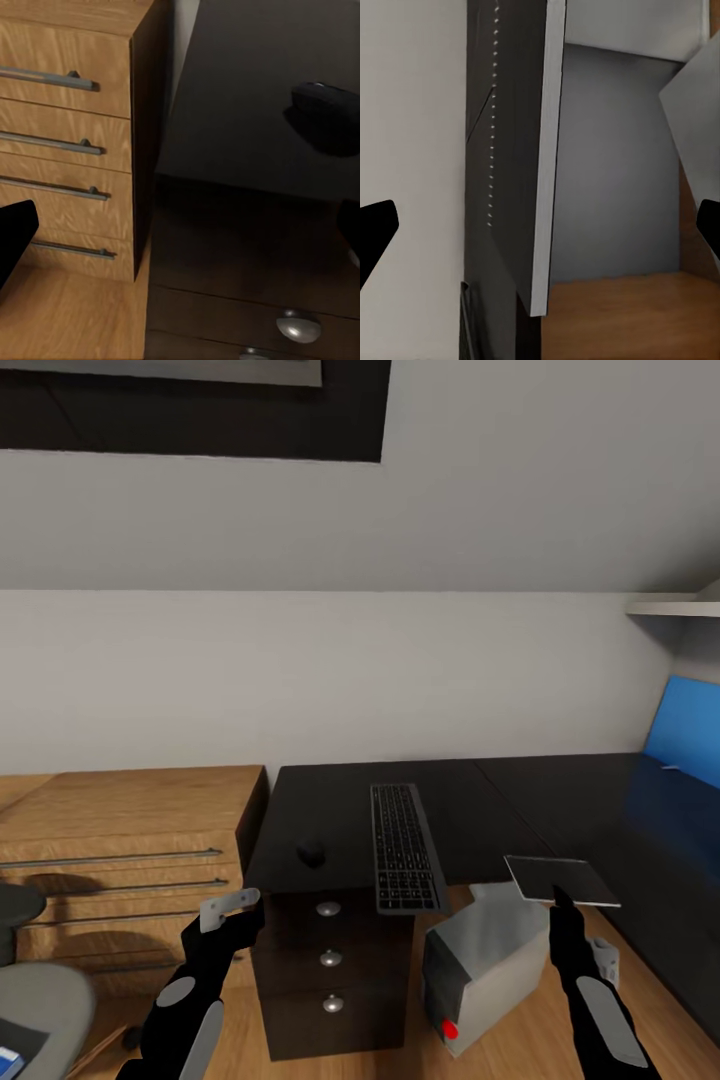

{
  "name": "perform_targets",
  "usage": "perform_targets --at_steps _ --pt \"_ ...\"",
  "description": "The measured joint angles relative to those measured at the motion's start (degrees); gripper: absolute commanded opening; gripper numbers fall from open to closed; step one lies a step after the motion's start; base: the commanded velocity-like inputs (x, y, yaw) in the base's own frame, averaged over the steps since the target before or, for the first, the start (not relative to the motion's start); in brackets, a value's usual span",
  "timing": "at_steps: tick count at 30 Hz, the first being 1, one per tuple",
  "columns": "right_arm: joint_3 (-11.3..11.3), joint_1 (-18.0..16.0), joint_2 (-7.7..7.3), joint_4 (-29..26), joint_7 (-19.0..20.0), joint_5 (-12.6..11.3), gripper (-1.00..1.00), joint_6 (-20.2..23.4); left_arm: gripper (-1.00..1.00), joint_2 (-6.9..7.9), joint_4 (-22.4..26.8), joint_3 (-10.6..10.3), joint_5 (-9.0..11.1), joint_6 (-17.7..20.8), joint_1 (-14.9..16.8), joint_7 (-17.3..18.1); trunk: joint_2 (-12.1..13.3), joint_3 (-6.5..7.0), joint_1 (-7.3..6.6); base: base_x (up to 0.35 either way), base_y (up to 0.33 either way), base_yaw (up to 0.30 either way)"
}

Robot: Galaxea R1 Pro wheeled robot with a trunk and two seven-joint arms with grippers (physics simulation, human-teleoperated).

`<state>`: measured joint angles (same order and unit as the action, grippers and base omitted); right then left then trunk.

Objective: In the bedroom, organize the workspace by keeping the computer under the desk, ensuring the monitor is on the desk, placing the keyboard on the desk next to the monitor, placing the mouse on the desk next to the keyboard, moving the folder from the swivel chair onto the desk next to the mouse, stacking the notebook on top of the folder with the pen on top of the notebook, and positioning the swivel chair next to the desk.

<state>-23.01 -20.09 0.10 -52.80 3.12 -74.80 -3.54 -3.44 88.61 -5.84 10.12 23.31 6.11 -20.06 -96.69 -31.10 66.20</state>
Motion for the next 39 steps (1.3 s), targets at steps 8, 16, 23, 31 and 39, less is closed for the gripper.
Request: perform_targets --at_steps 8,16,23,31,39 --pt "-0.06 -0.02 -0.41 0.12 -1.16 -0.01 1.00 0.05 1.00 0.01 -0.08 -0.02 0.01 0.00 0.00 0.00 0.00 0.00 0.00 0.089 -0.068 0.000" --pt "-0.07 -0.04 -0.50 0.13 -1.45 -0.01 1.00 0.06 1.00 0.00 -0.08 0.03 0.00 0.00 0.00 0.00 0.00 0.00 0.00 0.010 -0.008 0.000" --pt "-0.07 -0.08 -0.58 0.50 -1.86 -0.05 1.00 0.06 1.00 -0.04 0.00 -0.02 0.00 0.00 0.00 0.00 0.00 0.00 0.00 0.001 -0.001 0.000" --pt "-0.07 -0.09 -0.60 0.91 -2.00 -0.17 1.00 0.06 1.00 -0.18 1.14 -0.05 0.03 0.00 0.00 0.00 -1.59 -0.71 0.88 0.000 0.000 0.000" --pt "-0.06 -0.09 -0.54 0.94 -2.01 -0.18 1.00 0.06 1.00 -0.19 1.26 -0.02 0.00 0.00 0.00 0.00 -2.00 -0.90 1.10 0.000 0.000 0.000"
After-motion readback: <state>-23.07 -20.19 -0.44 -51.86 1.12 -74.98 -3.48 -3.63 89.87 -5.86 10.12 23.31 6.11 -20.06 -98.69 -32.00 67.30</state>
